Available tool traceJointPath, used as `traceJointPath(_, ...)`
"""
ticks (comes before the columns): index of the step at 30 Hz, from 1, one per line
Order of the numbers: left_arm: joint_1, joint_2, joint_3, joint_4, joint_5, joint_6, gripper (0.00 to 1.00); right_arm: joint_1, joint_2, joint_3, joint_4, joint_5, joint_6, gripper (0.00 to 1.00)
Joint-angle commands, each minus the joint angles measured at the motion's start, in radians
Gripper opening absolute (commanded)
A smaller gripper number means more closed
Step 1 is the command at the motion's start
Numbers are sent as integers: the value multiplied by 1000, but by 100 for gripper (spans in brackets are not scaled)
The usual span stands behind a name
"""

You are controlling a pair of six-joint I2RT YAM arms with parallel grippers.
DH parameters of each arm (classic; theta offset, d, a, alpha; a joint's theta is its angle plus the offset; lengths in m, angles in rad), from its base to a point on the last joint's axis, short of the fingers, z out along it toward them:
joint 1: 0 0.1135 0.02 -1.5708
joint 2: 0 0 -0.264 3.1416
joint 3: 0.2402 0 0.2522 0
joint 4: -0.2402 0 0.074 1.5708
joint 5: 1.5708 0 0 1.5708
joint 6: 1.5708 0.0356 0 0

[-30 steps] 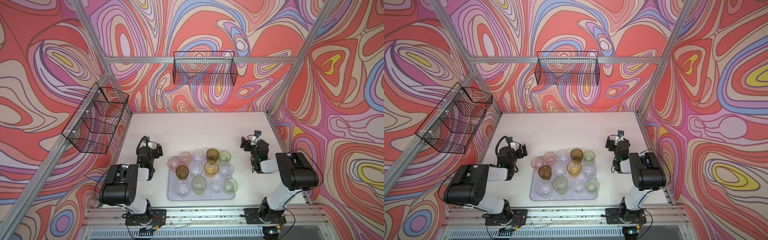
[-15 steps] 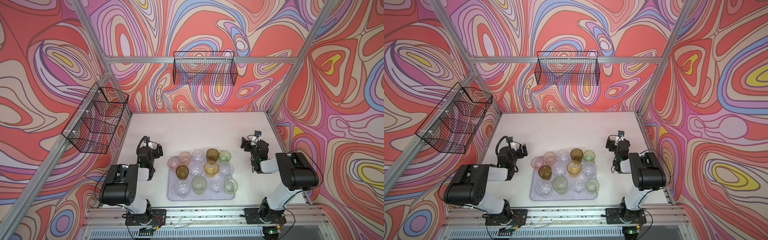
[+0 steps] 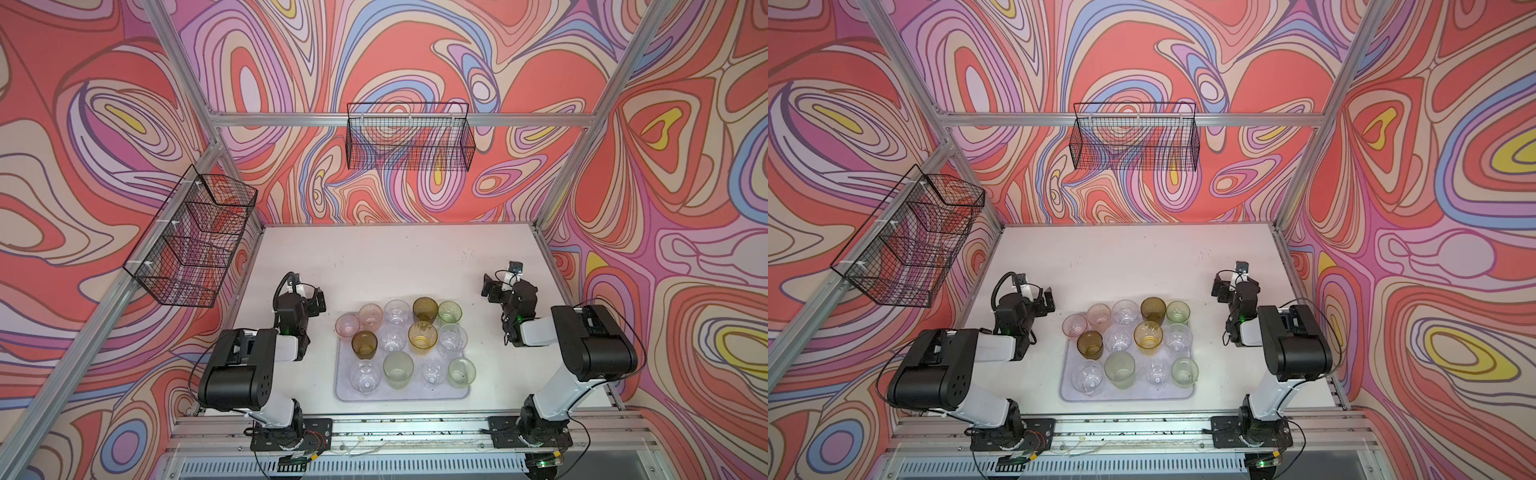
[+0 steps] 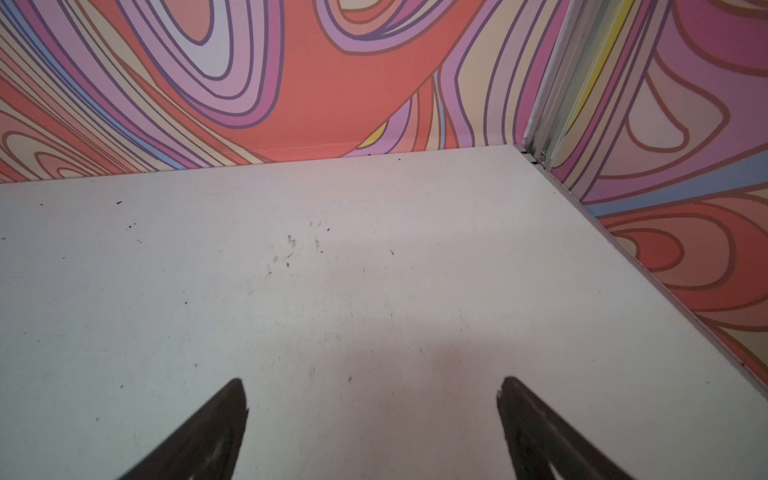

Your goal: Place the glasses into the tray

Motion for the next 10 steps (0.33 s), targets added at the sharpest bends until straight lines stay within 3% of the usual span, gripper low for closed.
traceJointPath(1, -3, -9, 4, 4, 5, 20, 100, -1, -2, -7, -9, 7, 9, 98)
traceJointPath(10, -3, -9, 5, 4, 5, 19, 100, -1, -1, -4, -15, 9, 9, 98)
